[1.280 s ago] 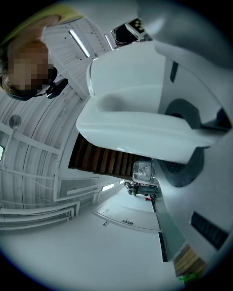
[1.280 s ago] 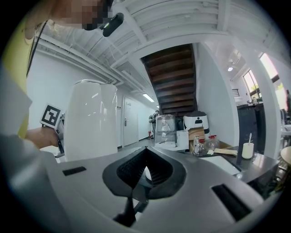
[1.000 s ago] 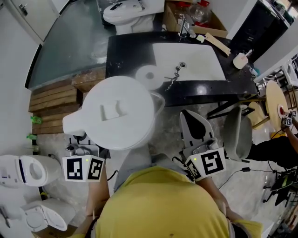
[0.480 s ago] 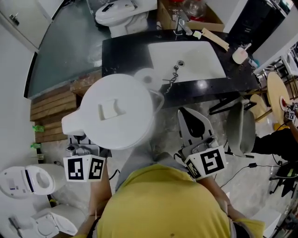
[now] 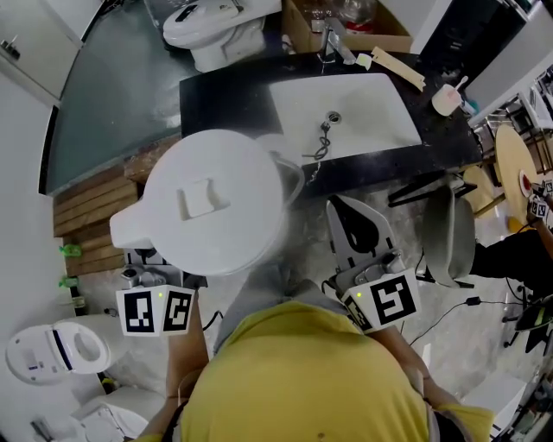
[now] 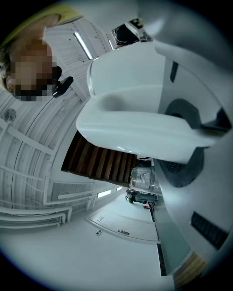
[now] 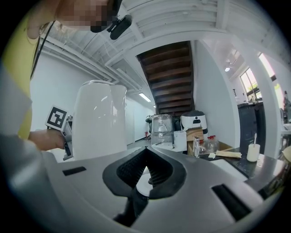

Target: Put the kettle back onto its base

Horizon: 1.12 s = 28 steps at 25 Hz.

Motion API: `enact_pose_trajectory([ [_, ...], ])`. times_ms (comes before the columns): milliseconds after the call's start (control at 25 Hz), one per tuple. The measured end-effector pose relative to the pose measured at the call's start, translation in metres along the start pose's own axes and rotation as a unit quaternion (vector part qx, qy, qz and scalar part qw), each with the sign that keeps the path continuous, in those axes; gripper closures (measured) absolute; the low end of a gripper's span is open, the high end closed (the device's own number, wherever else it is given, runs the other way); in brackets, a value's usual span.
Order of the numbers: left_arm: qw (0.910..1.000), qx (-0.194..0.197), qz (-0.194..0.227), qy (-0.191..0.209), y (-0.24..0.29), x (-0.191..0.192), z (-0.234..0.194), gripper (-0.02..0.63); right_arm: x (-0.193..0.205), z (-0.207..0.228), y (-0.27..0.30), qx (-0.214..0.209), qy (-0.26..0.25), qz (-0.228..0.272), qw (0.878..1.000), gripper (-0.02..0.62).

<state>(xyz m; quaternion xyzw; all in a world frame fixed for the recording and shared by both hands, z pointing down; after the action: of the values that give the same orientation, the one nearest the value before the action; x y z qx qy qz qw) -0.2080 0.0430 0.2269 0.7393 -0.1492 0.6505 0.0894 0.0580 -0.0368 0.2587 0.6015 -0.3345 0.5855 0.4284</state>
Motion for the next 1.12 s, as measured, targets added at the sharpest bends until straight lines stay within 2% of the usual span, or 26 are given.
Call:
enact_pose_trajectory([
  [480, 0.9996, 0.026, -0.002, -0.004, 0.057, 0.010, 0.002, 0.569, 0.000, 0.026, 0.024, 0.029, 0.012, -0.014, 0.999, 0.580],
  [680, 0.9992, 0.040, -0.005, -0.001, 0.079, 0.016, 0.004, 0.569, -0.006, 0.035, 0.035, 0.045, 0.013, 0.009, 0.999, 0.580],
  [1120, 0.9975, 0.071, -0.006, 0.003, 0.124, 0.029, 0.010, 0.569, -0.004, 0.048, 0.068, 0.053, 0.016, 0.008, 0.998, 0.579],
])
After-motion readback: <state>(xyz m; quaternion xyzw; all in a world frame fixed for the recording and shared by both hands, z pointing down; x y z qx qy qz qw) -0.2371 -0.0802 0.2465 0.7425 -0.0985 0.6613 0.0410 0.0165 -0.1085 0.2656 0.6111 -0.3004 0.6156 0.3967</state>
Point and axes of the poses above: the fingertips, and each gripper's own axes: y forward along the fingers, z to its right, x out of its underside, the point moved 5 cm from there along -y, backward along the fingers, and after that the axes turned 13 degrees about -x, right-handed, at the moved point
